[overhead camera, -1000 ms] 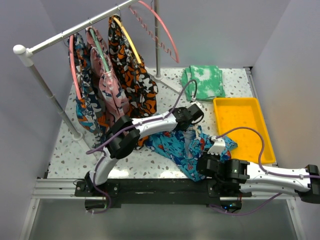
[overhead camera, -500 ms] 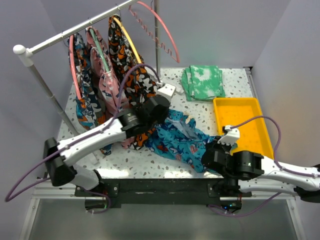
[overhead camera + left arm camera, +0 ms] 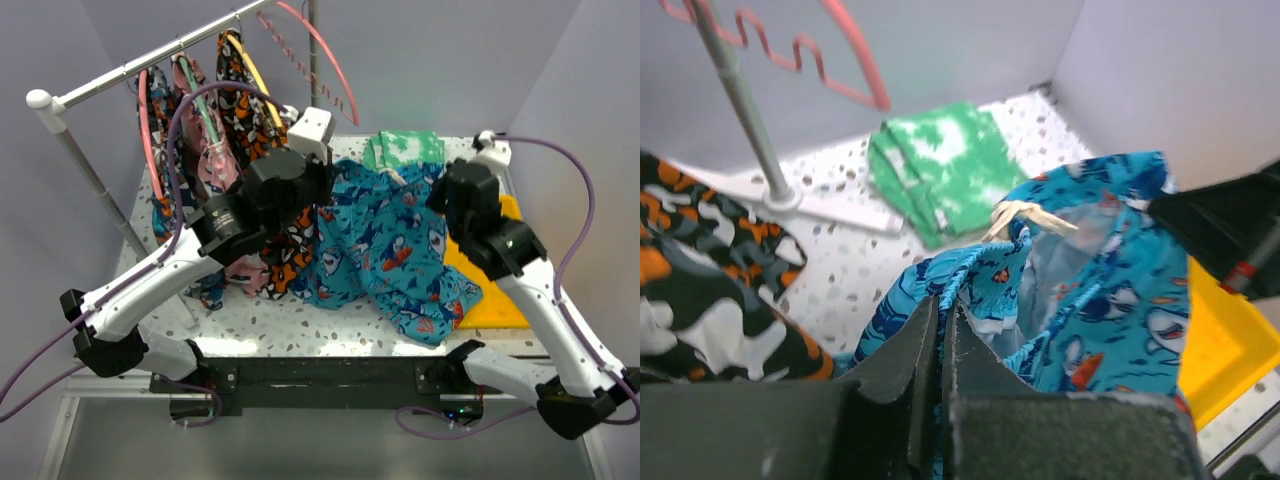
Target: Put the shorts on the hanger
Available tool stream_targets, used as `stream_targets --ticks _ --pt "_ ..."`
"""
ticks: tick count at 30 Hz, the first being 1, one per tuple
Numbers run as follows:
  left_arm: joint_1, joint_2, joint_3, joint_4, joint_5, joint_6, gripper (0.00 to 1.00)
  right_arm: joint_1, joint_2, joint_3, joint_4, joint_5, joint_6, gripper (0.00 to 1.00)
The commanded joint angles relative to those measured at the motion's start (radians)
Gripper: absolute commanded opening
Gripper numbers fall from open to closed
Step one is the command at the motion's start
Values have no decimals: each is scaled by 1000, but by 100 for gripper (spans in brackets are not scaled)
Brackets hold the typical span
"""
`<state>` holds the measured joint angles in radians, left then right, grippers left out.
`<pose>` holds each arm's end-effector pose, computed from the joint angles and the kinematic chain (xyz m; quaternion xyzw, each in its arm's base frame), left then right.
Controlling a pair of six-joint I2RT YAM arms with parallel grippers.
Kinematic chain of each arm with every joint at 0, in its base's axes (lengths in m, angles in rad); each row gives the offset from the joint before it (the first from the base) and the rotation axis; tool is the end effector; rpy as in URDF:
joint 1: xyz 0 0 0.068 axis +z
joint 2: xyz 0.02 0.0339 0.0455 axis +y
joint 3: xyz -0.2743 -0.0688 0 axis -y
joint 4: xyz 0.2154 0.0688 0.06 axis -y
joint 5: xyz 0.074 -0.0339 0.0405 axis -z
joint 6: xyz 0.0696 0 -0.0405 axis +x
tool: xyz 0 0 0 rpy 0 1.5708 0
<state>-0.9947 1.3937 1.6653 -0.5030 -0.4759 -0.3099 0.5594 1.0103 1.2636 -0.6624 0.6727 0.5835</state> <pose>0.1876 -0.2303 0.4679 0.1180 0.7668 -0.2193 0.5916 0.1802 0.0617 0.4068 0.1906 0.7869 0.0481 0.5849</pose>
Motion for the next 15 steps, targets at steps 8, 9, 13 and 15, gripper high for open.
stream_targets --ticks 8,9,13,15 --pt "5 27 243 228 52 69 0 -121 269 643 162 -360 -87 0" --pt "5 21 247 230 57 69 0 -121 278 670 165 -372 -83 0" --pt "5 -1 223 242 65 65 0 -121 309 770 147 -409 -65 0" --pt "4 -13 202 238 72 58 0 -121 282 743 150 -386 -70 0"
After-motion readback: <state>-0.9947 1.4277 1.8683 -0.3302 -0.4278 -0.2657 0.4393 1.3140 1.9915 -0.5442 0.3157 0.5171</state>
